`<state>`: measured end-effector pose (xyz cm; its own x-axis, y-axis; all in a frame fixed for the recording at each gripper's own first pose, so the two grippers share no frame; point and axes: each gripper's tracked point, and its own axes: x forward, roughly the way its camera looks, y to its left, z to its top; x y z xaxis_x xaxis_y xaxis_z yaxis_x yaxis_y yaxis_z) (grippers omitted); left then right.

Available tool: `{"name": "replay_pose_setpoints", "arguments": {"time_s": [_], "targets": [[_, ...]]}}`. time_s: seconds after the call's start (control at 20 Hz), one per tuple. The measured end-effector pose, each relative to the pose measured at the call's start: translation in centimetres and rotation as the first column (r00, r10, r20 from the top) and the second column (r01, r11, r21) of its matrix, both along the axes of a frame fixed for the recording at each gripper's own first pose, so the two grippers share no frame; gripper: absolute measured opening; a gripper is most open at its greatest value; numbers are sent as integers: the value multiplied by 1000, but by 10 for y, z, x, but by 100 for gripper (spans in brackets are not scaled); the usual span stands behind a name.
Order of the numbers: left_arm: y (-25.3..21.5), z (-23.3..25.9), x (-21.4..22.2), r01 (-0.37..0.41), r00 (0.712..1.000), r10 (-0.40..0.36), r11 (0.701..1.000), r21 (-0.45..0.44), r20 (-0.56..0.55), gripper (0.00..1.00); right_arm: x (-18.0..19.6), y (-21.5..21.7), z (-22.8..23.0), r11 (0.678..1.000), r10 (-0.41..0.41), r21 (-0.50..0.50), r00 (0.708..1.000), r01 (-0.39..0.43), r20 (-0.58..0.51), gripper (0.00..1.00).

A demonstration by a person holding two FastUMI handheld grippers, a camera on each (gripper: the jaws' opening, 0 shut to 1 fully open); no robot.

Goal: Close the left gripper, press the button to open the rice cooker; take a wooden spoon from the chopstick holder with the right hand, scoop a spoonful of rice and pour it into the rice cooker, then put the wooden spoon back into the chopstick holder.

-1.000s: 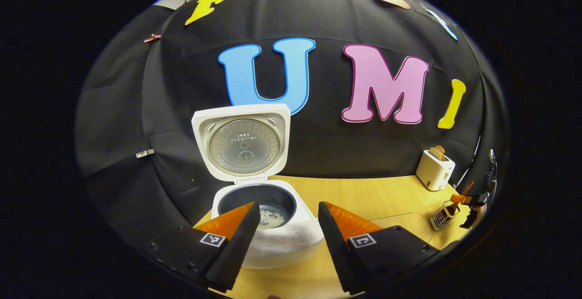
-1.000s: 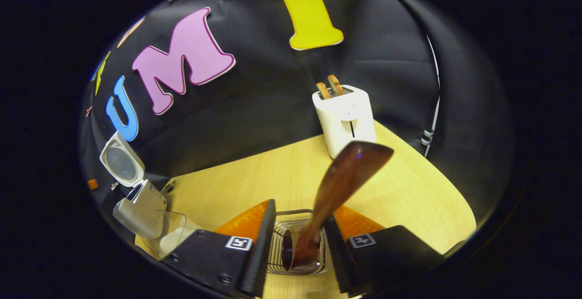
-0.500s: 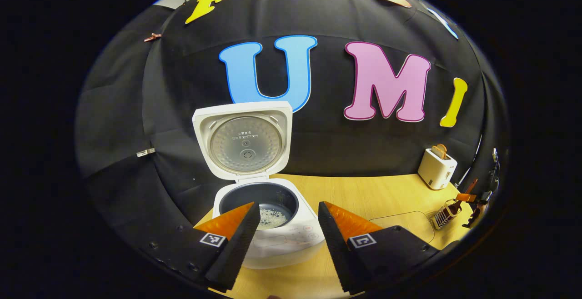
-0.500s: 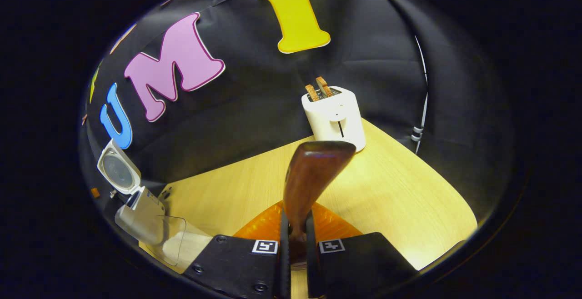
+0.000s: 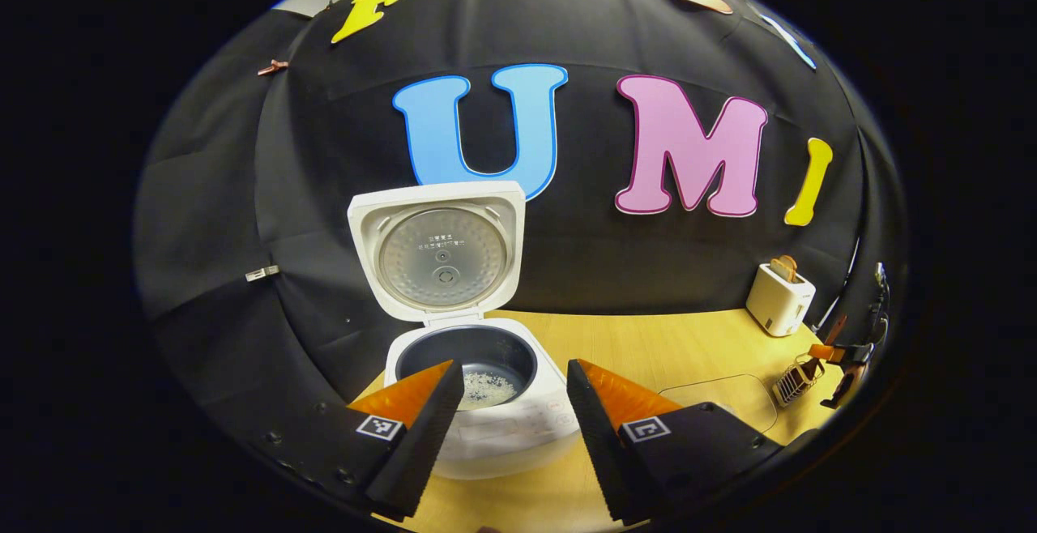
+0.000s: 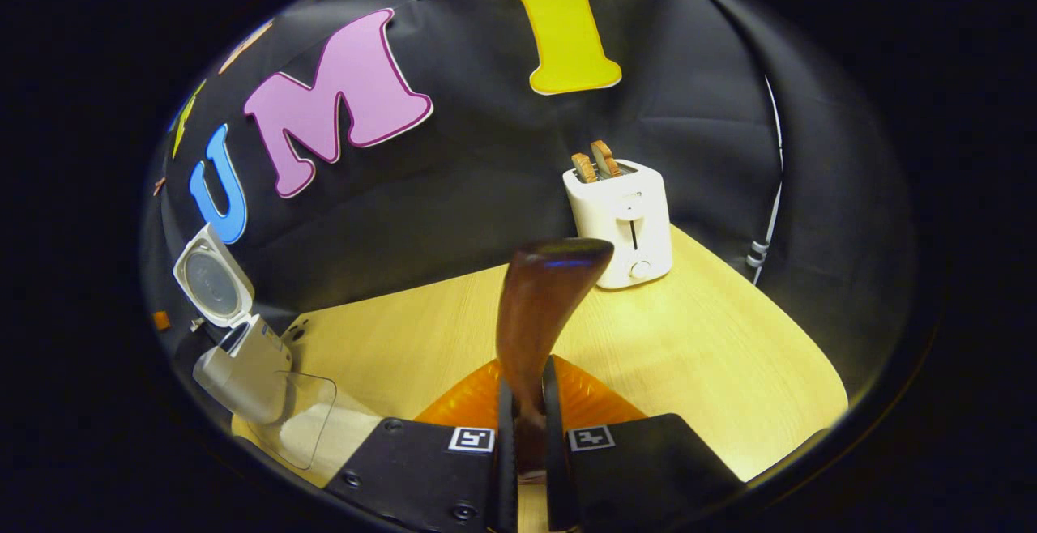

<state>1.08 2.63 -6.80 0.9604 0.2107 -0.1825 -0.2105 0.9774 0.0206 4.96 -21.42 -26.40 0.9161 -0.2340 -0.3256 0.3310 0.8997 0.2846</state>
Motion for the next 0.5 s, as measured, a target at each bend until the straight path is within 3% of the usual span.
{"name": "replay_pose_setpoints", "arguments": {"time_s": [0.2,0.5], "targets": [[2,-1,-1,-4,1000,4,1000,-5,-2,83,4,8,-1,999,12,-49,1000,-13,-19,18],[2,-1,-5,-2,1000,2,1000,-6,6,83,-2,-4,4,1000,-16,-1,1000,16,-17,10]]}}
